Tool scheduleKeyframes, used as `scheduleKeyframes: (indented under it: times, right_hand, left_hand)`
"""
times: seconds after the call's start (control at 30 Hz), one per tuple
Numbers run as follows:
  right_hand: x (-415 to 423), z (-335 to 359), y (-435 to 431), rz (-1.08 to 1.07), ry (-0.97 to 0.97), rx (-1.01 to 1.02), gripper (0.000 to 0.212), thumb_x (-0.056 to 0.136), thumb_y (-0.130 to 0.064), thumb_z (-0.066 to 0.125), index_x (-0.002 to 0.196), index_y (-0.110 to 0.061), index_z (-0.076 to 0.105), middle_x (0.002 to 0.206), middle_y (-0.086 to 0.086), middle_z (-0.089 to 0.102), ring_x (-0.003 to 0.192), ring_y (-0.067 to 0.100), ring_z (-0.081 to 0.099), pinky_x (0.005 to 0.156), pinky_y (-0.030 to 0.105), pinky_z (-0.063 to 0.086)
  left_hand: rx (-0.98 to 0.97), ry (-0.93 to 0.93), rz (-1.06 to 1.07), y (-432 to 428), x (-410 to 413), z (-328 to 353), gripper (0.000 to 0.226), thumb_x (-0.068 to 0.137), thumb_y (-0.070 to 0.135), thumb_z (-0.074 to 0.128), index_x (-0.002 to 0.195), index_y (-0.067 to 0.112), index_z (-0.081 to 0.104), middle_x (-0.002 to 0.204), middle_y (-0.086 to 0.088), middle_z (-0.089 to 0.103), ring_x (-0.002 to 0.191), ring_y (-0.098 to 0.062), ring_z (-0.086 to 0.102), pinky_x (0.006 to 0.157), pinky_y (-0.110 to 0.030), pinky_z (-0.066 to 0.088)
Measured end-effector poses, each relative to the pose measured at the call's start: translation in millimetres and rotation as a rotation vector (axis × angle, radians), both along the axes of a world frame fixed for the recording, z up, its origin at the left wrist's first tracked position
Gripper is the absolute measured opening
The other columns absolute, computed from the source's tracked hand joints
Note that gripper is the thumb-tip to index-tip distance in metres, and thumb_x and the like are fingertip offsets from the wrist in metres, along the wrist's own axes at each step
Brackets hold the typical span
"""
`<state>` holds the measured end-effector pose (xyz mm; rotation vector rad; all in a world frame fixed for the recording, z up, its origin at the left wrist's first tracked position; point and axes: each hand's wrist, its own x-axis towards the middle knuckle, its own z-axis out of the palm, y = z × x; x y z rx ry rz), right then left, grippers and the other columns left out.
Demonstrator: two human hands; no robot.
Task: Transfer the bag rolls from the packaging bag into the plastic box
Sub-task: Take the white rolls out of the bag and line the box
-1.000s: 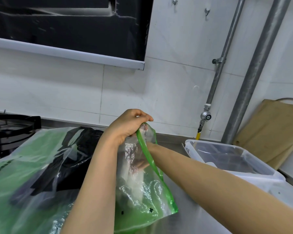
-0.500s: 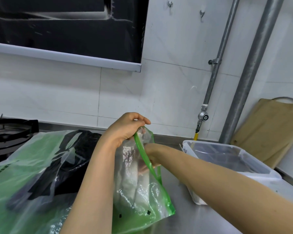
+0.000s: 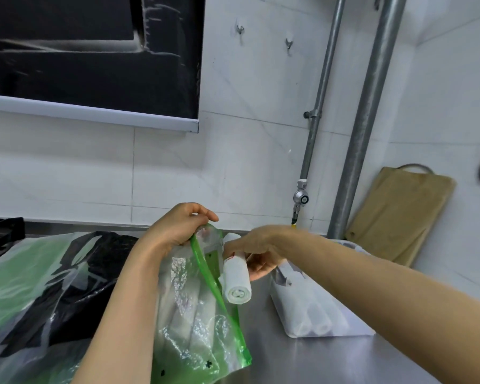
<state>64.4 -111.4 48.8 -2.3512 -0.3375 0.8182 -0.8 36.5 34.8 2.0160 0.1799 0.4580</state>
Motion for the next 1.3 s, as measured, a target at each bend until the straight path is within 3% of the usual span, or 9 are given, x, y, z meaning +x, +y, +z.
scheduleKeyframes:
  times: [0.17,0.33,0.6,0.93,1.13,1.23,1.3]
  right_hand:
    - [4.2,20.1,-21.1,-0.038,-0.033,0.034,0.018,0.087,-0.026,0.059,0.086,-0.009,0.052,0.074,0.005,0.057,0.06,0.013,0.057,0.058,0.022,0.052]
    - [14.2,34.0,-41.2,-0.077,-0.065,0.045,0.024,0.086,-0.031,0.064,0.087,-0.01,0.052,0.076,0.004,0.056,0.062,0.012,0.055,0.063,0.02,0.05]
    - [38.6,48.8,-79.5,-0.219,-0.205,-0.016,0.038,0.079,-0.046,0.07,0.081,-0.012,0.053,0.07,0.003,0.057,0.057,0.011,0.052,0.051,0.017,0.043]
    - [73.6,32.0,-119.9,-0.297,-0.325,-0.297,0.05,0.074,-0.058,0.068,0.071,-0.014,0.044,0.06,0.0,0.038,0.05,0.01,0.031,0.048,0.019,0.023]
    - [72.7,20.3,-133.3,-0.185,-0.443,-0.43,0.048,0.085,-0.053,0.06,0.073,-0.009,0.045,0.063,0.001,0.045,0.05,0.011,0.04,0.044,0.02,0.029]
    - [74.2,11.6,-137.5,-0.181,-0.403,-0.426,0.046,0.086,-0.05,0.06,0.1,-0.006,0.052,0.078,0.003,0.05,0.058,0.012,0.044,0.047,0.021,0.031]
    - [78.2,4.5,-139.5,-0.173,-0.388,-0.476,0.044,0.085,-0.051,0.06,0.089,-0.009,0.05,0.07,0.002,0.043,0.053,0.012,0.037,0.042,0.018,0.029]
  left_hand:
    - [-0.005,0.013,-0.012,-2.0,3.8,-2.2,0.027,0.091,0.007,0.043,0.087,0.018,0.067,0.071,-0.011,0.052,0.055,-0.017,0.034,0.048,-0.025,0.024]
    - [0.026,0.031,0.002,-5.6,6.6,-4.0,0.027,0.09,0.005,0.042,0.091,0.016,0.067,0.075,-0.014,0.051,0.047,-0.015,0.028,0.035,-0.018,0.02]
    - [0.032,0.065,0.013,-14.2,8.7,-4.5,0.024,0.091,0.004,0.044,0.093,0.011,0.067,0.058,-0.002,0.049,0.028,-0.002,0.032,0.031,-0.013,0.023]
    - [0.018,0.105,0.009,-19.2,9.8,-6.0,0.025,0.091,0.001,0.042,0.092,0.011,0.065,0.058,-0.001,0.052,0.03,-0.003,0.032,0.03,-0.013,0.023]
    - [0.057,0.107,0.012,-18.1,10.9,-7.7,0.025,0.091,0.003,0.043,0.094,0.01,0.066,0.057,0.001,0.053,0.043,-0.013,0.032,0.033,-0.014,0.021]
    - [0.058,0.108,0.011,-19.0,11.0,-7.8,0.025,0.091,0.003,0.043,0.095,0.01,0.066,0.06,-0.001,0.054,0.052,-0.017,0.035,0.037,-0.018,0.024]
    - [0.053,0.111,0.012,-19.0,11.7,-8.3,0.025,0.091,0.002,0.043,0.095,0.01,0.066,0.059,-0.001,0.055,0.051,-0.016,0.035,0.037,-0.017,0.025]
